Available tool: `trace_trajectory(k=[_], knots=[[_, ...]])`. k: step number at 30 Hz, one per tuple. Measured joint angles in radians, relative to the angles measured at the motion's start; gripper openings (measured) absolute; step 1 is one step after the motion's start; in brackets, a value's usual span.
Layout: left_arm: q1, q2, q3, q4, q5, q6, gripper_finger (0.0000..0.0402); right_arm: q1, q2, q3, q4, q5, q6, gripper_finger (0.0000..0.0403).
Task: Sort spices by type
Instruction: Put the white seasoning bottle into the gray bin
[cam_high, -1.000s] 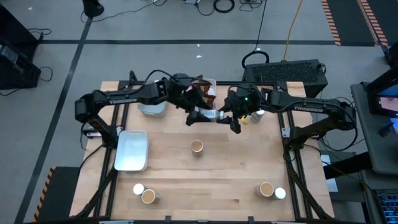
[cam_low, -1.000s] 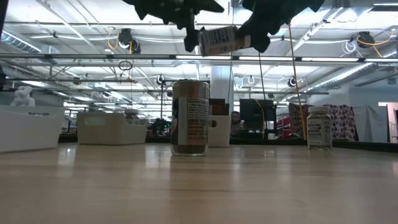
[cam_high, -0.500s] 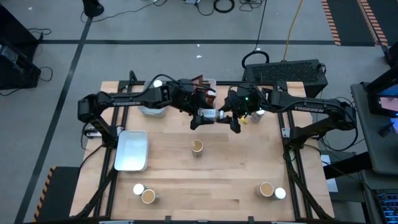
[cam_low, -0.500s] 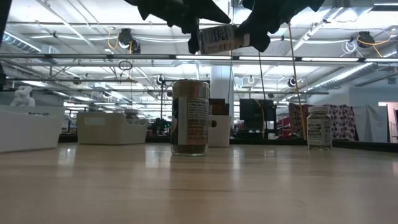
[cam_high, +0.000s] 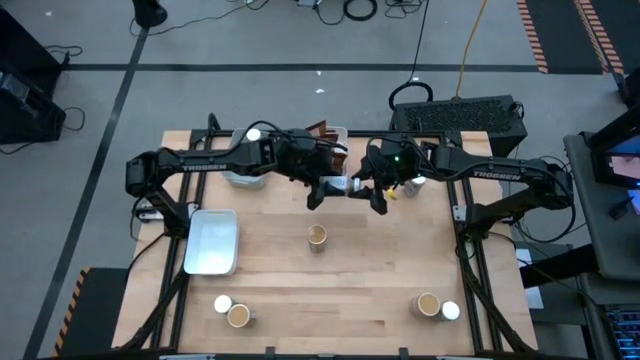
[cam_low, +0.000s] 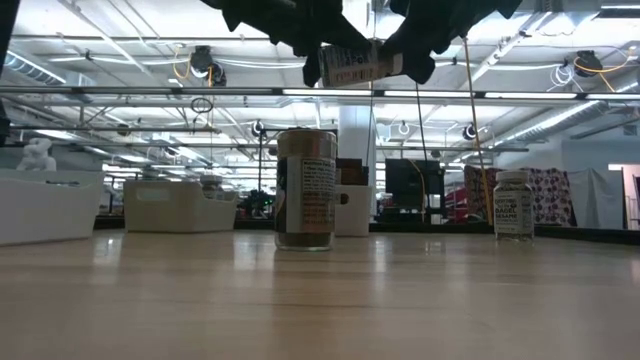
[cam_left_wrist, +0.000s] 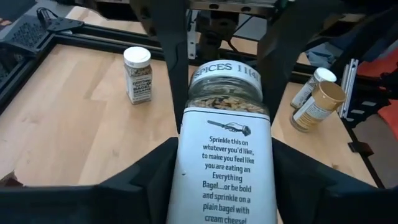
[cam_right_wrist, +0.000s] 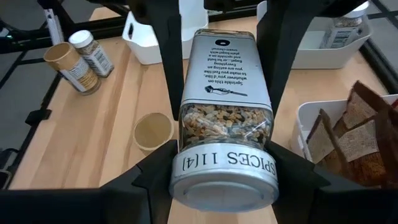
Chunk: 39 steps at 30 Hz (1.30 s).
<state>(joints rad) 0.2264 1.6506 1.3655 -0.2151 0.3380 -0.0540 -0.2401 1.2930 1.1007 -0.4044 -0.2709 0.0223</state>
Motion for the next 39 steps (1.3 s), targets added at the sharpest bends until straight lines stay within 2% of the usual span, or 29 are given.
trace_trajectory(k=[7,12,19,23,29,33,36,39], knots=[[0.001,0.000,0.000,-0.001,0.000,0.017,0.0206,0.000,0.000,0.000,0.000,0.002,-0.008,0.0195],[0.015,-0.011,0.000,-0.004,0.001,0.000,0.0206,-0.001,-0.011,0.000,-0.007,0.019,-0.006,0.0213],[0.058,-0.091,0.000,-0.020,0.009,0.001,0.0206,-0.016,-0.091,0.000,-0.053,0.010,-0.010,0.0227],[0.088,-0.151,0.000,0.032,0.016,-0.030,0.0206,-0.023,-0.138,0.000,-0.034,0.011,-0.015,0.0228],[0.098,-0.173,-0.005,0.358,0.119,-0.198,0.0206,-0.023,-0.173,0.000,0.100,0.012,-0.026,0.0222],[0.085,-0.173,-0.105,0.746,0.123,-0.356,0.0206,-0.022,-0.172,0.000,0.249,0.012,-0.010,0.0222],[0.075,-0.173,-0.208,0.996,0.038,-0.453,0.0206,-0.020,-0.172,0.000,0.337,0.027,0.015,0.0222],[0.053,-0.171,-0.281,1.137,-0.102,-0.481,0.0206,-0.020,-0.171,0.000,0.406,0.084,0.063,0.0222]])
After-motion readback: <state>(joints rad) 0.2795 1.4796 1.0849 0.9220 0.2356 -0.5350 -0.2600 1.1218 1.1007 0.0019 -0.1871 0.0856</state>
